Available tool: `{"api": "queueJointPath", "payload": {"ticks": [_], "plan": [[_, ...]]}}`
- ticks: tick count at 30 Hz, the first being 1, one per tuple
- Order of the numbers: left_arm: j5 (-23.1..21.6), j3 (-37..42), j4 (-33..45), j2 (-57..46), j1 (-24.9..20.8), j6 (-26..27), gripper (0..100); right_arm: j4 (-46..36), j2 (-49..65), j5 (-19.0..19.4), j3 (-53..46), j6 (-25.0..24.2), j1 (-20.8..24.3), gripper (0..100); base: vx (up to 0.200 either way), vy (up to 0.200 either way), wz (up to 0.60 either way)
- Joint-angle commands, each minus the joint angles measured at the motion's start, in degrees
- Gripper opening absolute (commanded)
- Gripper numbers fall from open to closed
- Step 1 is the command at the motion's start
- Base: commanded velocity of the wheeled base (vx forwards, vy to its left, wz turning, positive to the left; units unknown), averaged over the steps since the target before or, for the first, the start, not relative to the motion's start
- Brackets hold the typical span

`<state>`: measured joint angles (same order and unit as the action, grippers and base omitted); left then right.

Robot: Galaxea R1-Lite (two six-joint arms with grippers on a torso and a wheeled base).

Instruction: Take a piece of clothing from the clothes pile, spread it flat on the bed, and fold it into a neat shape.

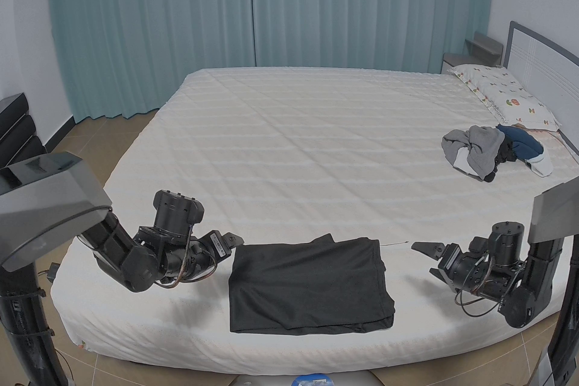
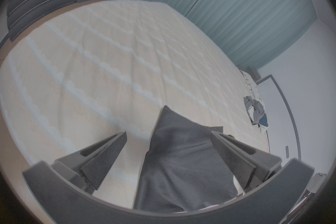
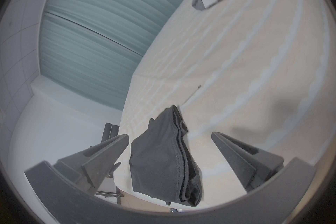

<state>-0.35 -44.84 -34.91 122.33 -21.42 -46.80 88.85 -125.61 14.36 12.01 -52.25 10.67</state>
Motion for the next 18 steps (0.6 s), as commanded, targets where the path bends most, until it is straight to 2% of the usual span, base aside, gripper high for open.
{"api": "queueJointPath", "payload": {"ticks": [1,3,6,8,13,18], "plan": [[1.8,3.4,-0.1,-10.5,0.6,1.4,100,0.2,13.3,-0.2,-7.8,4.4,-3.9,100,0.000,0.000,0.00],[2.3,5.9,0.2,-17.7,1.6,4.6,100,-0.3,21.9,-0.2,-11.6,5.5,-5.7,100,0.000,0.000,0.00],[2.6,8.4,0.1,-23.5,1.6,5.8,100,-1.7,28.2,-0.4,-12.0,7.1,-7.9,100,0.000,0.000,0.00],[6.2,11.0,0.2,-30.7,1.6,6.8,100,-6.8,37.9,-0.4,-12.0,10.4,-11.2,100,0.000,0.000,0.00],[15.7,15.4,0.1,-40.0,1.6,11.6,100,-19.1,54.5,-0.2,-12.0,17.6,-12.0,100,0.000,0.000,0.00],[20.3,20.1,1.0,-51.1,1.1,15.4,100,-30.8,69.5,0.1,-11.7,23.2,-12.0,100,0.000,0.000,0.00]]}}
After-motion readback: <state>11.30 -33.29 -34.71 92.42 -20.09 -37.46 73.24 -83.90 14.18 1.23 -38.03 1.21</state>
